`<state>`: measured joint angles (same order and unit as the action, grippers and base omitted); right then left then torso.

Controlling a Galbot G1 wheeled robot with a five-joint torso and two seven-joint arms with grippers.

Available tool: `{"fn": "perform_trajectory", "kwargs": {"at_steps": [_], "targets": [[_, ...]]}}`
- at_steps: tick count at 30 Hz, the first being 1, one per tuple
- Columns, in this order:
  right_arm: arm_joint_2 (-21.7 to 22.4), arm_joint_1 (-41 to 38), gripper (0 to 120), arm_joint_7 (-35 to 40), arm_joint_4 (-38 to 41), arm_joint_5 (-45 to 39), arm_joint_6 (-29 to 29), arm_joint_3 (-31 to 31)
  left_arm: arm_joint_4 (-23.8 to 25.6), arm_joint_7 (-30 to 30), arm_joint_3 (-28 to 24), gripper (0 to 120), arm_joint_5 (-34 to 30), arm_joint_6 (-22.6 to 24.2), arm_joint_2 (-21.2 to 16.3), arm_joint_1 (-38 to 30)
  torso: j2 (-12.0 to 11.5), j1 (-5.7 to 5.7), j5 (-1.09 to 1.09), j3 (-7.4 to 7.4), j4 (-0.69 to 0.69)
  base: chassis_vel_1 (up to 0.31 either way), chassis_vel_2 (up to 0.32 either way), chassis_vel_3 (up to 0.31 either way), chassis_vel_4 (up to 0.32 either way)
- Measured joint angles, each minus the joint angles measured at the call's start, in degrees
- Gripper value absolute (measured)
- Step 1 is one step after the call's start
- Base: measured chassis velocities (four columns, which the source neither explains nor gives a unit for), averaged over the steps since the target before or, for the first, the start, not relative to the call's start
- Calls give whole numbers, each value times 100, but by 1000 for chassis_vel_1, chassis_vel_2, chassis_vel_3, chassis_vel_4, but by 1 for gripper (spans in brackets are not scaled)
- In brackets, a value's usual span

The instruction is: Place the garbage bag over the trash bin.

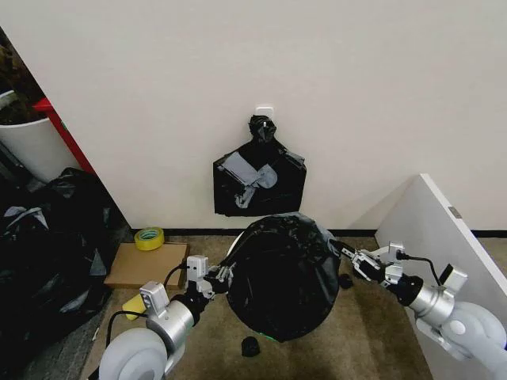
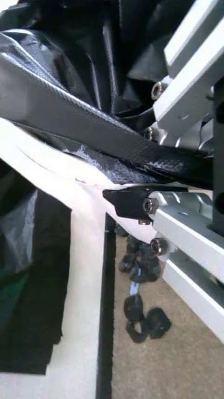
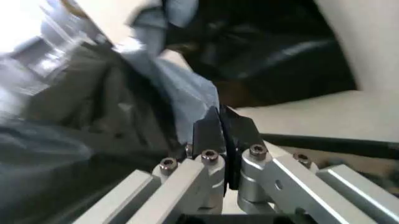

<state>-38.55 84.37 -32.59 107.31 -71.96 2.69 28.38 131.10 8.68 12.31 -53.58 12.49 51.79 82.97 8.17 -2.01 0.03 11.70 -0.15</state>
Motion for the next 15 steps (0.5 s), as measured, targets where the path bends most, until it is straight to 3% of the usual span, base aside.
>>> {"fn": "perform_trajectory", "kwargs": {"at_steps": [6, 15], "targets": [[-65, 45, 0, 507, -105, 619, -18, -11, 31, -151, -11, 5, 140, -28, -41, 0, 0, 0, 0, 0, 0, 0, 0, 0, 0], [-90, 161, 0, 431, -119, 919, -90, 52, 35, -162, -22, 5, 294, -71, 24, 33, 0, 0, 0, 0, 0, 0, 0, 0, 0]]}}
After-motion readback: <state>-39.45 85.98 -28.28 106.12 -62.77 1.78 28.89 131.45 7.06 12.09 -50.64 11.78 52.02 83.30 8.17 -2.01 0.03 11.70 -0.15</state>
